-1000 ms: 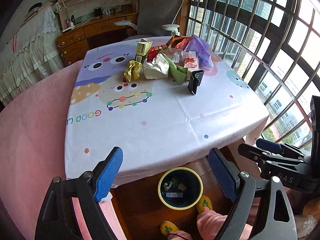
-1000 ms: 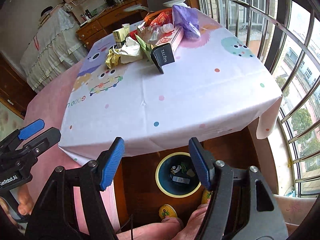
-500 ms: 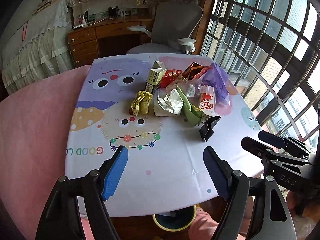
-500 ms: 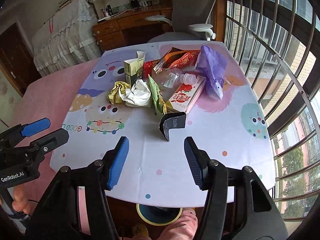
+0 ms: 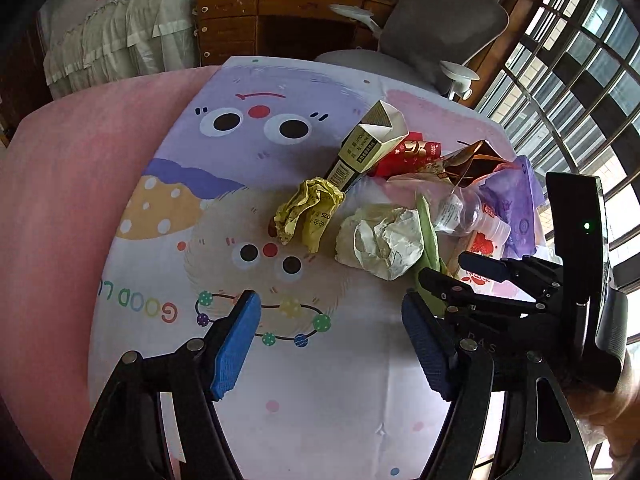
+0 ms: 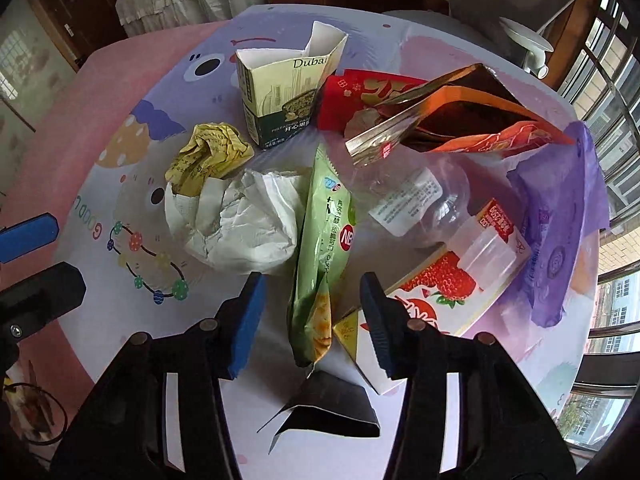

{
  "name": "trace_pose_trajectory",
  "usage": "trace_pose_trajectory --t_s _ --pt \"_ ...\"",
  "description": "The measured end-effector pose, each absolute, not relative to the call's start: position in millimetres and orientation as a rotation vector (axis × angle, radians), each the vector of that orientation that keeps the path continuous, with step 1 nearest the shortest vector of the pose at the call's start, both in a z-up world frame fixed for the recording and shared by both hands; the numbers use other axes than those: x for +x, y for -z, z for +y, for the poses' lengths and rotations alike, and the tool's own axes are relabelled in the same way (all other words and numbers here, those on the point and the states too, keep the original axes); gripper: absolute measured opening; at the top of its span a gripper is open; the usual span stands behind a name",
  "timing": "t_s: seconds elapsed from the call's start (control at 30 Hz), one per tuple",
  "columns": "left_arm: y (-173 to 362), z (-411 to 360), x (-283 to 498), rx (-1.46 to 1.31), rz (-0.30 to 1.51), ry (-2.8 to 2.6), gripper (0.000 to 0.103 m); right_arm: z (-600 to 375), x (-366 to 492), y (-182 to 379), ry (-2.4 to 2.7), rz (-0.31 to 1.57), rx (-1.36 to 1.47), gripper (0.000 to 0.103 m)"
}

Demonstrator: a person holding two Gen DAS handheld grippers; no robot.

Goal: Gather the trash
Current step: 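Grasp the green snack bag with the right gripper while the left grasps white crumpled paper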

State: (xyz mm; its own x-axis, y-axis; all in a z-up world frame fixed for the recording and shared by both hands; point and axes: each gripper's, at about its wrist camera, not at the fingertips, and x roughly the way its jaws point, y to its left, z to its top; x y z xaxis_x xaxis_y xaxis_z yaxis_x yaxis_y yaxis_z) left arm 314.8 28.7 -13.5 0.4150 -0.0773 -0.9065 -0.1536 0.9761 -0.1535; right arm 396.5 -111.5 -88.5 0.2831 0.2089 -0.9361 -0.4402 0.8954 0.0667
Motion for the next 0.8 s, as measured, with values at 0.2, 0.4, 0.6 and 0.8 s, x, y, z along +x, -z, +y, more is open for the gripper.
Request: trace_pose_trajectory --t_s 0.2,0.4,0.6,0.8 --pt "34 12 345 -0.283 1.199 -0.038 0.074 -119 410 107 -0.53 1.25 -0.185 0.012" --pt "59 -5 375 -0.285 1.24 -0.043 0.074 -145 419 103 -0.557 1.24 -0.063 0.008" --pt "88 -7 399 -0.279 1.276 -0.085 0.074 -171 422 105 -0.581 1.25 0.01 0.008" --pt "103 -1 420 -0.333 1.267 -0.091 0.074 -183 424 104 -0.586 1.266 0.052 0.008"
